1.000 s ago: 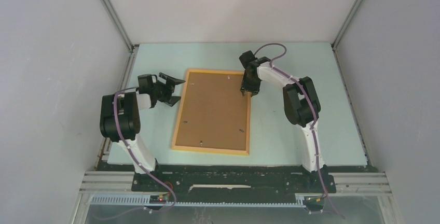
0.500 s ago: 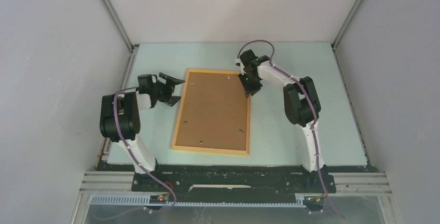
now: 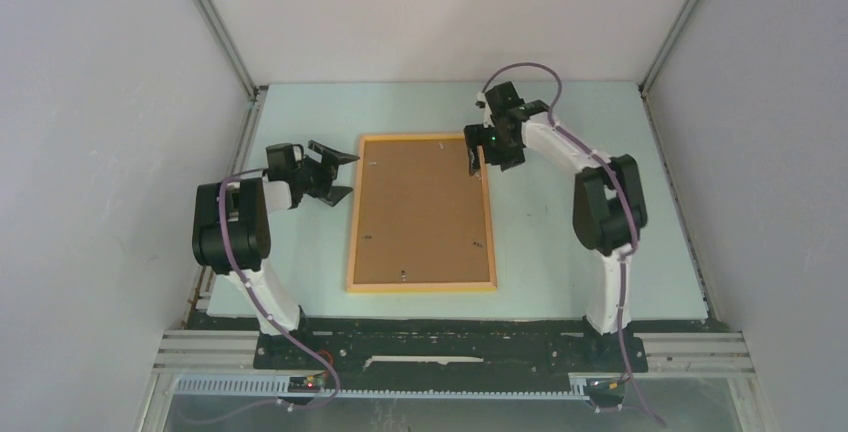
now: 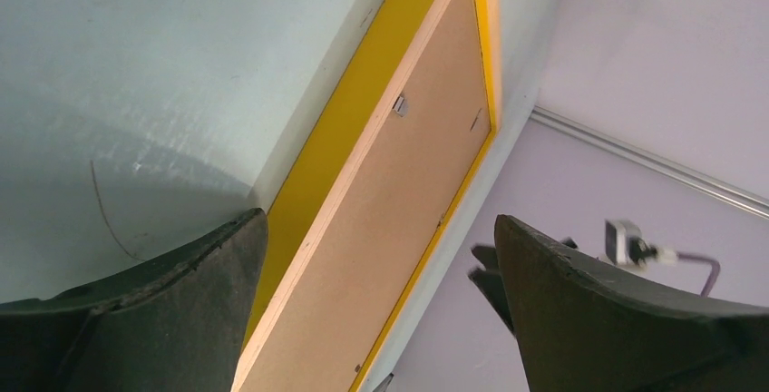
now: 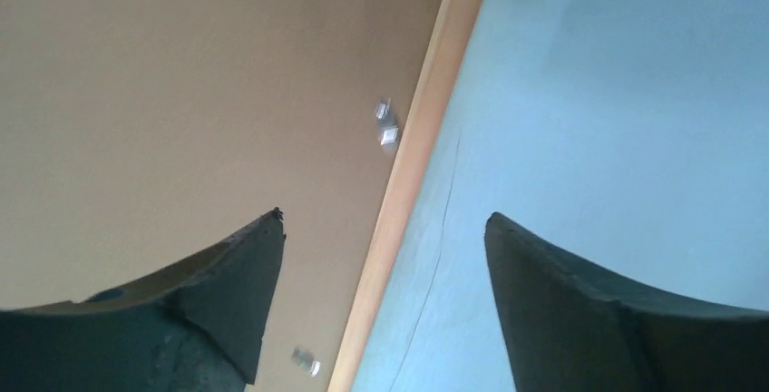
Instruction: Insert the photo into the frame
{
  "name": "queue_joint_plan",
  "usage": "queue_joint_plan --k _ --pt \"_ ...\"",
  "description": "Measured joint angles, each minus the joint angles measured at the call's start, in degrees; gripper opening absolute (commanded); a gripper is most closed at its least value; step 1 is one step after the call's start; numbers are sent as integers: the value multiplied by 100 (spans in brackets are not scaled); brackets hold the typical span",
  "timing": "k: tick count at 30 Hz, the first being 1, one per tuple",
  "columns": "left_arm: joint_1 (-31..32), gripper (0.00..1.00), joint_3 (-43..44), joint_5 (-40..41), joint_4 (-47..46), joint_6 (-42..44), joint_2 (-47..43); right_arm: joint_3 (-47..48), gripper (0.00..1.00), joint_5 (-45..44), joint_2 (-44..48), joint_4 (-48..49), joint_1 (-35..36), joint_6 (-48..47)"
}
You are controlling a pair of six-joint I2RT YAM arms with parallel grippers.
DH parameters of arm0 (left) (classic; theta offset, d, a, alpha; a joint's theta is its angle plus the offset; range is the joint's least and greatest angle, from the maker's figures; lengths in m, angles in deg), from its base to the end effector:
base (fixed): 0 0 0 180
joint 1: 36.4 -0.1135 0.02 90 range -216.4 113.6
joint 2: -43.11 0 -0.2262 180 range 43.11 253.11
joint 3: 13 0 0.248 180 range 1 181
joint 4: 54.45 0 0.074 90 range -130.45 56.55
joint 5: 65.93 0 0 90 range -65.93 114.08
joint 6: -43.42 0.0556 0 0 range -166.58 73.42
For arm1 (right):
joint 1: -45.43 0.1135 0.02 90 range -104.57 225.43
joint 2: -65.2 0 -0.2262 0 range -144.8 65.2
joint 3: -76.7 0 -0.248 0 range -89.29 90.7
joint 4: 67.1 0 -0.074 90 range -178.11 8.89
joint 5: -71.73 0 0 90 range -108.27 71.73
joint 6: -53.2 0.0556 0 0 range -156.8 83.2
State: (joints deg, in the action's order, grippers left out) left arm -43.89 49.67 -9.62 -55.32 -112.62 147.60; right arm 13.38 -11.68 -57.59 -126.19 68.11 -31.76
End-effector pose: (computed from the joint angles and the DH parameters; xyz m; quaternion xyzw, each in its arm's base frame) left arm 0.3533 0.0153 0.0883 -0.4248 0.7695 -0.4242 0.2176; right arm 0.4066 0.1768 0.1599 -0.1617 0.9616 0.1059 0.1947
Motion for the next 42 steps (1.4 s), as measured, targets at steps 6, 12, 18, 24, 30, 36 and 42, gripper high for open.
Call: queue_joint_plan --k 6,12,18,24,30,36,42 --pt "0 97 -24 -7 2 -7 -39 -1392 96 -48 1722 190 179 946" --pt "0 97 -35 -20 -4 -63 -57 -2518 91 -376 2142 236 584 1143" --pt "0 97 -101 -57 -26 -107 -116 -2776 81 -509 2094 570 396 1331" --pt "0 97 -109 -107 -66 -155 -116 -1578 75 -369 929 975 -219 1488" --pt "0 97 -109 -111 -94 -195 -116 -857 66 -422 81 975 -144 1475" --pt "0 97 -109 -120 -120 -210 -116 -767 50 -422 -83 951 -61 1475" --pt "0 97 -109 -125 -138 -214 -116 -595 38 -411 -212 907 -57 1464"
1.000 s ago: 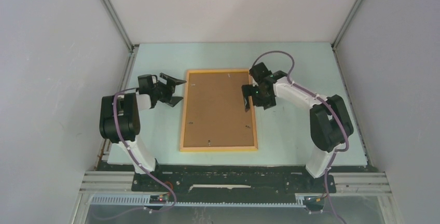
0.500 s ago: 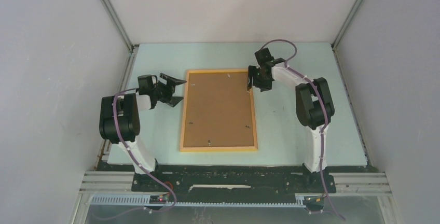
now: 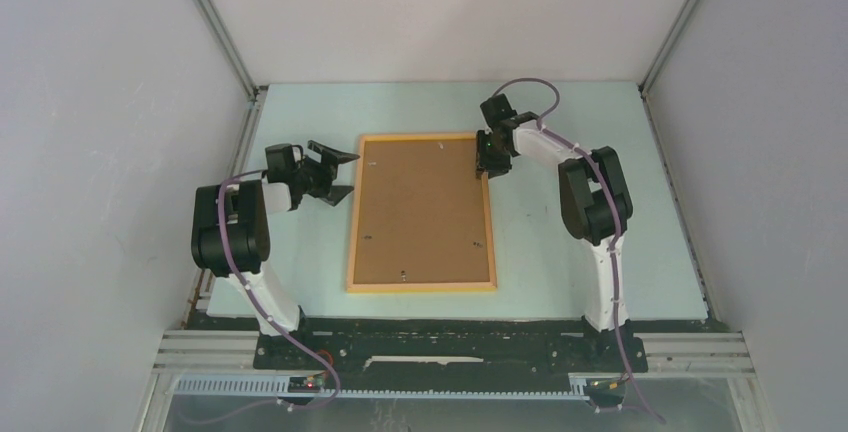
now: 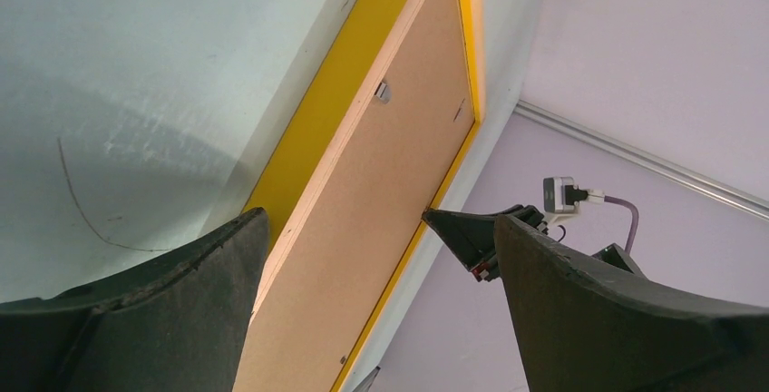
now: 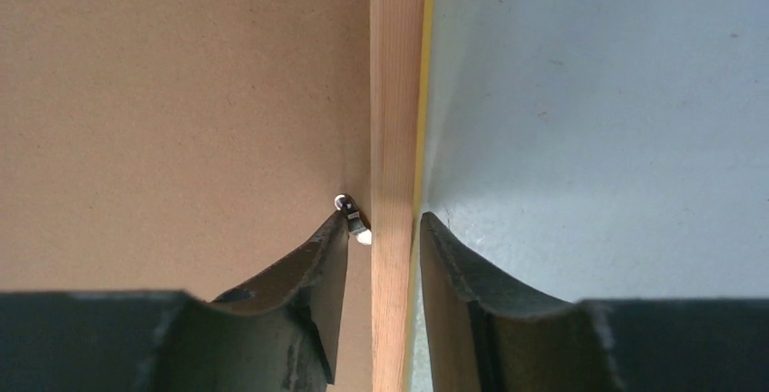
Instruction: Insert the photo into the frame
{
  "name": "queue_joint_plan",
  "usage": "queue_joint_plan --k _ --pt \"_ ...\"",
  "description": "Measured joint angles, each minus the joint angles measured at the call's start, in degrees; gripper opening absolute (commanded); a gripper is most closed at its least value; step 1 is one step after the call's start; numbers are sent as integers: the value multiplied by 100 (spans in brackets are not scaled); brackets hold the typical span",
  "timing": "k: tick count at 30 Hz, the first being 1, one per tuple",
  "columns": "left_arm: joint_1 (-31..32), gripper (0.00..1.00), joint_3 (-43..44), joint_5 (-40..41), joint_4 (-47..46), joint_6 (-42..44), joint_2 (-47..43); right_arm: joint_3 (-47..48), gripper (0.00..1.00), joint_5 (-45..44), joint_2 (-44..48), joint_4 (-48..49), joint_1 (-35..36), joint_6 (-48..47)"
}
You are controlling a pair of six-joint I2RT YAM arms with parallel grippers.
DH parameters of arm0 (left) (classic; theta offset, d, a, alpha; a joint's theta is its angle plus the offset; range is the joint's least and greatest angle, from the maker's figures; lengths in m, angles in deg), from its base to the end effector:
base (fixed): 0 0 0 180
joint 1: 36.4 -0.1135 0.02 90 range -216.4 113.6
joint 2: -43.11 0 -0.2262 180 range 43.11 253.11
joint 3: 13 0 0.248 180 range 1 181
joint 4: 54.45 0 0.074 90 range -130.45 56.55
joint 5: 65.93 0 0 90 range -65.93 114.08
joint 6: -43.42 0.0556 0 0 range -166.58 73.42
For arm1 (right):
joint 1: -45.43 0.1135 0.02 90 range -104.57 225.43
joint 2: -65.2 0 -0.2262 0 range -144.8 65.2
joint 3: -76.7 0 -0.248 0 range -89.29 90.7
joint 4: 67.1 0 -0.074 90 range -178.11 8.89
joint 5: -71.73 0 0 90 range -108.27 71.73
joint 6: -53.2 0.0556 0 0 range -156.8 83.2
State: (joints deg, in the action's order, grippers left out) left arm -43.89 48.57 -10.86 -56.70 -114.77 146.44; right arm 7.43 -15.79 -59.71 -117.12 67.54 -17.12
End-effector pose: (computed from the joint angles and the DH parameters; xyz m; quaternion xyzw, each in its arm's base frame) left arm 0.3506 0.0140 0.0924 -0.4282 0.7599 -0.4398 0.2139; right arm 0.4126 0.1702 0.1216 -0.0255 0.9742 0.0993 0.2010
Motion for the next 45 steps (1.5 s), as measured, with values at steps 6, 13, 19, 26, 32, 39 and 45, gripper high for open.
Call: queue_joint_plan --k 6,13,19,26,32,39,45 --pt "0 96 0 0 -7 -24 0 420 0 -61 -236 -337 11 -31" --pt "-11 96 0 4 -33 -39 0 540 12 2 -291 -426 13 -264" --pt "-11 96 0 4 -35 -42 0 474 82 107 -195 -474 15 -448" --pt "-17 97 0 2 -42 -55 0 -1215 98 44 1611 -533 407 -496" --pt "-20 97 0 2 -46 -85 0 -2704 85 94 2691 -431 1025 -505" --pt "-20 97 -2 0 -85 -87 0 -3294 70 57 2621 -328 1215 -501" --pt "-20 97 -44 0 -136 -87 0 -3292 71 61 2507 -48 1233 -435"
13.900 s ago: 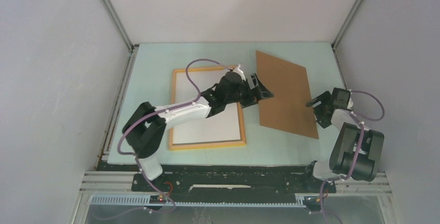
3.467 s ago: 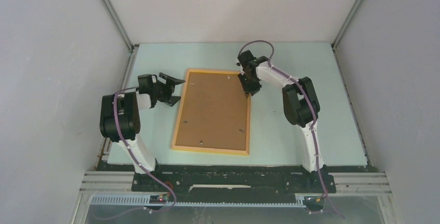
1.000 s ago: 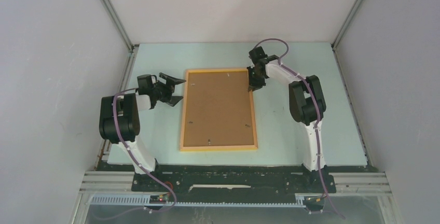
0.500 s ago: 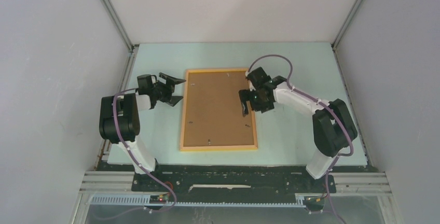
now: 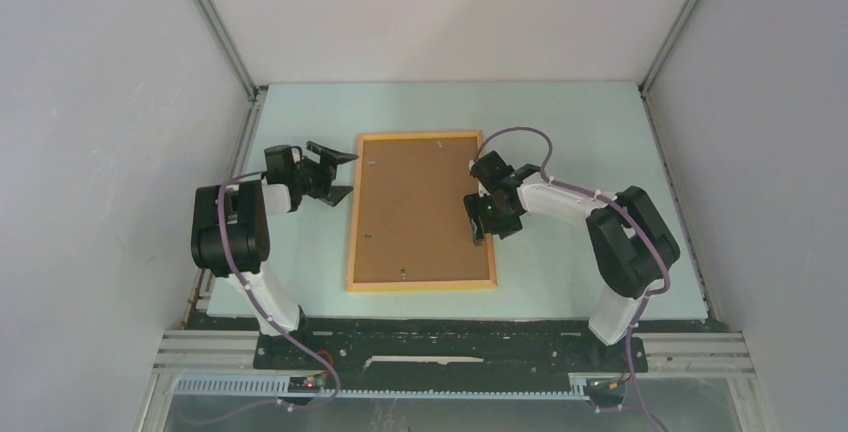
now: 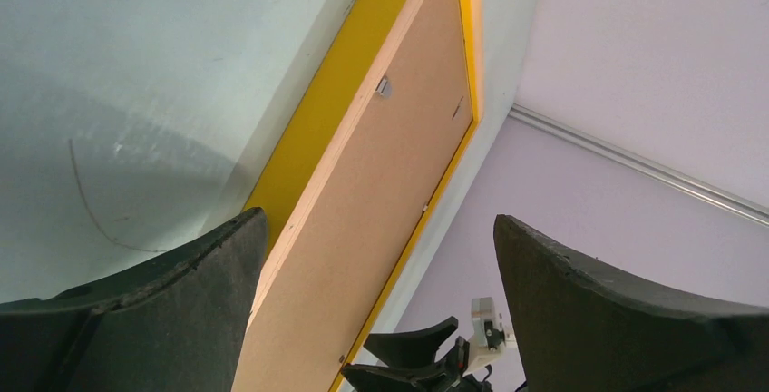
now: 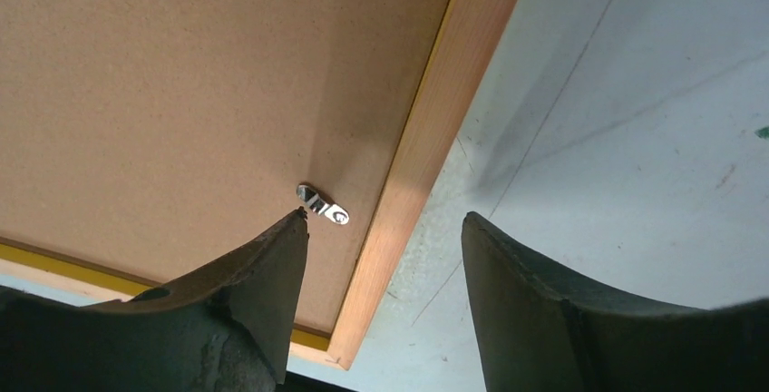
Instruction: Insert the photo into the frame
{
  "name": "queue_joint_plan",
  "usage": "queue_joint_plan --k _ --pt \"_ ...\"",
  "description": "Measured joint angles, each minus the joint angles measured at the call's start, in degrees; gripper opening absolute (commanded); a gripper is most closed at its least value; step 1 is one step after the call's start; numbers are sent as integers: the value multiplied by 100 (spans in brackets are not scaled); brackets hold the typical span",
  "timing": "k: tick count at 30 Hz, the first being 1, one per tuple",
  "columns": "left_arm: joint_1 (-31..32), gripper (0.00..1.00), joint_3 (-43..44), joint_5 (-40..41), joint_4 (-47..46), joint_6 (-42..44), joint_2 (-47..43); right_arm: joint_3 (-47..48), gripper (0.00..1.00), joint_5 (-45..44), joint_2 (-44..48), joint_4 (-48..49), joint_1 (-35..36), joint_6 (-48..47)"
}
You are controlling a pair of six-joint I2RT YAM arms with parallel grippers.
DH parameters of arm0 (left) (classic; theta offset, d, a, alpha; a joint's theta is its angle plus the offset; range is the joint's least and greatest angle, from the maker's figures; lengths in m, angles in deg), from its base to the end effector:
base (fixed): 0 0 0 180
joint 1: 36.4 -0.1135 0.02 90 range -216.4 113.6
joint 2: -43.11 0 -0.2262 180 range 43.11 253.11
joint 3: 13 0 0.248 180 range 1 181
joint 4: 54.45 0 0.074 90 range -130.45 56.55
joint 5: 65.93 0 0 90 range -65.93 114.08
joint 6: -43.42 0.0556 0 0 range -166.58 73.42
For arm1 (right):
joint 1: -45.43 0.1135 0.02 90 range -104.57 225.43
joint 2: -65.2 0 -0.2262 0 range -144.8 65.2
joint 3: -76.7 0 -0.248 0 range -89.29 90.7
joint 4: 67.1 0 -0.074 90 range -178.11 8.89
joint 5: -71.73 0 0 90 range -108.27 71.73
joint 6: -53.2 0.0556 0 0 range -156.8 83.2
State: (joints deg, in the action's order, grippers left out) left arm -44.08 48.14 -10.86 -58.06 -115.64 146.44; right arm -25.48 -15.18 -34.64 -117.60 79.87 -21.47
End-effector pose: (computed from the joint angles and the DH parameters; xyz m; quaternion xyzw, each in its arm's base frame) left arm 0.3505 0.0151 0.0925 -0.4314 0.7547 -0.4437 0.2178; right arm 0.2684 0.1877 0.1199 -0.1680 0.9736 0.0881 0.1266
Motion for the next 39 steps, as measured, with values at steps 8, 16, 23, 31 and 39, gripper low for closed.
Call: queue_joint_plan --k 8,16,23,31,39 --pt "-2 97 -48 2 -11 0 0 107 61 -76 -251 28 116 66" --pt "-13 96 -48 15 -31 2 0 564 7 -372 -527 -428 76 516" --pt "-24 97 -48 15 -31 0 0 627 0 -411 -562 -531 9 868" --pt "-22 100 -48 26 59 59 -133 415 66 157 -428 -258 -293 962" --pt "39 100 -26 203 586 592 -367 511 77 225 -236 267 -367 898"
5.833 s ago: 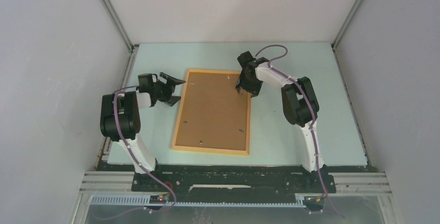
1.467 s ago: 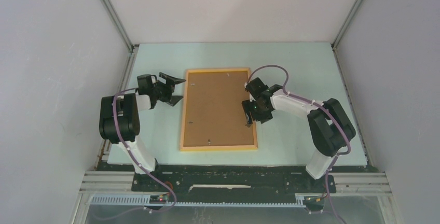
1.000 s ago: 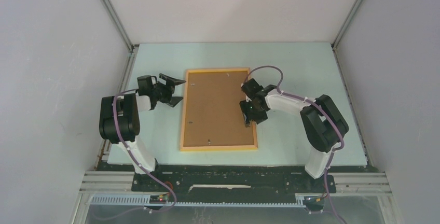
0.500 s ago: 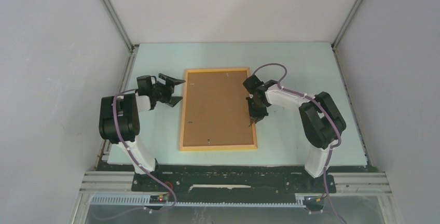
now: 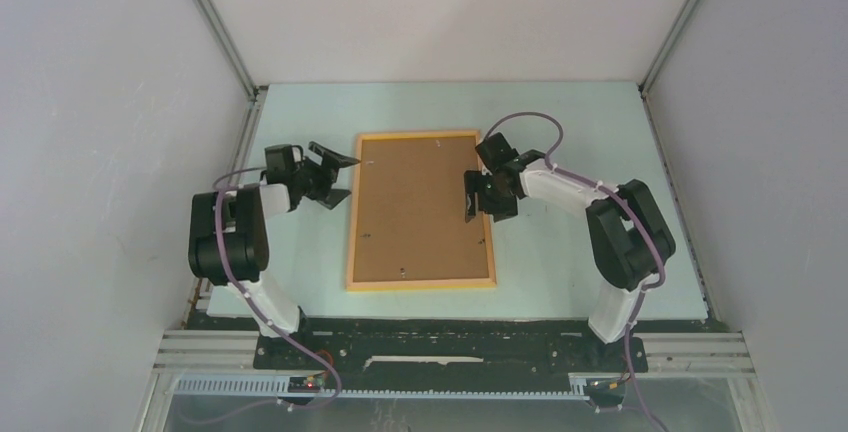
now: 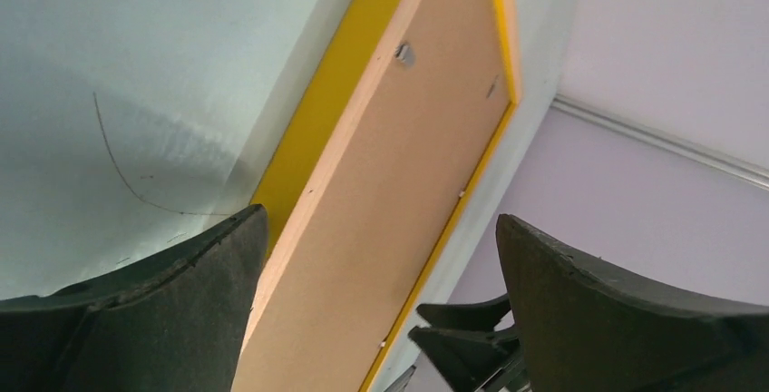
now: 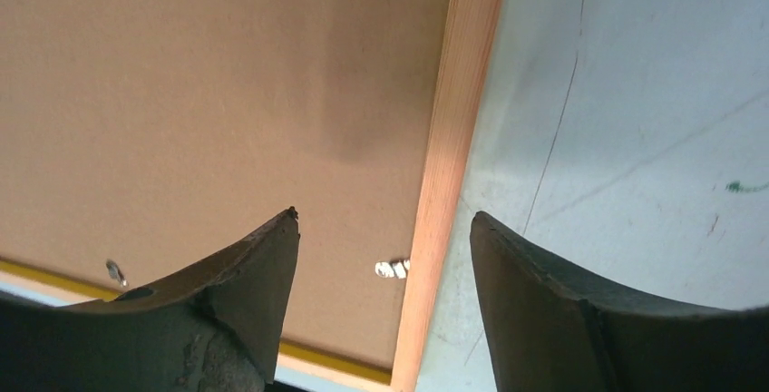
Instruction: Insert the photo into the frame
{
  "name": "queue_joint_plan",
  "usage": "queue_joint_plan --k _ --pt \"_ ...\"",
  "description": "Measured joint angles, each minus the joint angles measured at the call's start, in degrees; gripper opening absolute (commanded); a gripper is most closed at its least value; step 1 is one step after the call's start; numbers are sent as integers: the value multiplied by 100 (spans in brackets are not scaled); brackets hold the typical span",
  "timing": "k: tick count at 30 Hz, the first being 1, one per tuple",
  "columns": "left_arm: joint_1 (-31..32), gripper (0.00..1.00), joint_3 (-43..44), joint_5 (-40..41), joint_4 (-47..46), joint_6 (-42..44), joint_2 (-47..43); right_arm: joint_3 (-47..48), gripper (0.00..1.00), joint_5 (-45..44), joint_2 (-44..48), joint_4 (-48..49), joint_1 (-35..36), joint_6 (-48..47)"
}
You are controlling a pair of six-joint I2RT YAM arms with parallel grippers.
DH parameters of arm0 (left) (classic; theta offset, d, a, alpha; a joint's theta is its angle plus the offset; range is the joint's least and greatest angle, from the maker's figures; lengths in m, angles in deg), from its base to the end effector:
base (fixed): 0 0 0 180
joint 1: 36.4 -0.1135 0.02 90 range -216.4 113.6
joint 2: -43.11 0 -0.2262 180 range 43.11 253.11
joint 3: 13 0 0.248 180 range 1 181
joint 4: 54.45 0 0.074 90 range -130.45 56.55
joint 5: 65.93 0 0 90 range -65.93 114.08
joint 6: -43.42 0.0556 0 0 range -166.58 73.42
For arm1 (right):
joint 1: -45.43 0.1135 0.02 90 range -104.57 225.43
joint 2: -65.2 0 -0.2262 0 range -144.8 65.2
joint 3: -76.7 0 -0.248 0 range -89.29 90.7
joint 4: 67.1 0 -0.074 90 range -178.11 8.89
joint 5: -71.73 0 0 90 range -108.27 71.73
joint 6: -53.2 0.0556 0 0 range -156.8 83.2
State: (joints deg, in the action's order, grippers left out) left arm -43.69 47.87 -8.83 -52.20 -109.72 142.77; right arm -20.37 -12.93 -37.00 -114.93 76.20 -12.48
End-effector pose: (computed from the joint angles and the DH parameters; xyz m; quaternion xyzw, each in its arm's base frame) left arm 0.3434 0.0135 0.1019 -0.4075 0.7808 -0.4138 0.2304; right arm 0.3000 0.1847 0.1336 -0.0643 0.9770 0.1322 0.1547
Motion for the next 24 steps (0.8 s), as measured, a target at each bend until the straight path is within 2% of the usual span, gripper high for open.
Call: queue_joint_plan --k 6,10,17,20,24 --pt "380 100 409 103 299 439 446 391 74 -304 -560 22 -33 -90" --pt "960 100 1016 197 621 1049 675 374 74 -404 -629 -146 -350 -114" --pt "1792 100 2087 887 2658 2712 479 -260 74 -153 -229 476 -1311 -107" --pt "1878 99 2151 1287 3429 3342 37 -649 74 -22 35 758 -1552 -98" --pt "2188 92 2140 1941 4520 4094 -468 -713 74 127 66 922 -1596 -103"
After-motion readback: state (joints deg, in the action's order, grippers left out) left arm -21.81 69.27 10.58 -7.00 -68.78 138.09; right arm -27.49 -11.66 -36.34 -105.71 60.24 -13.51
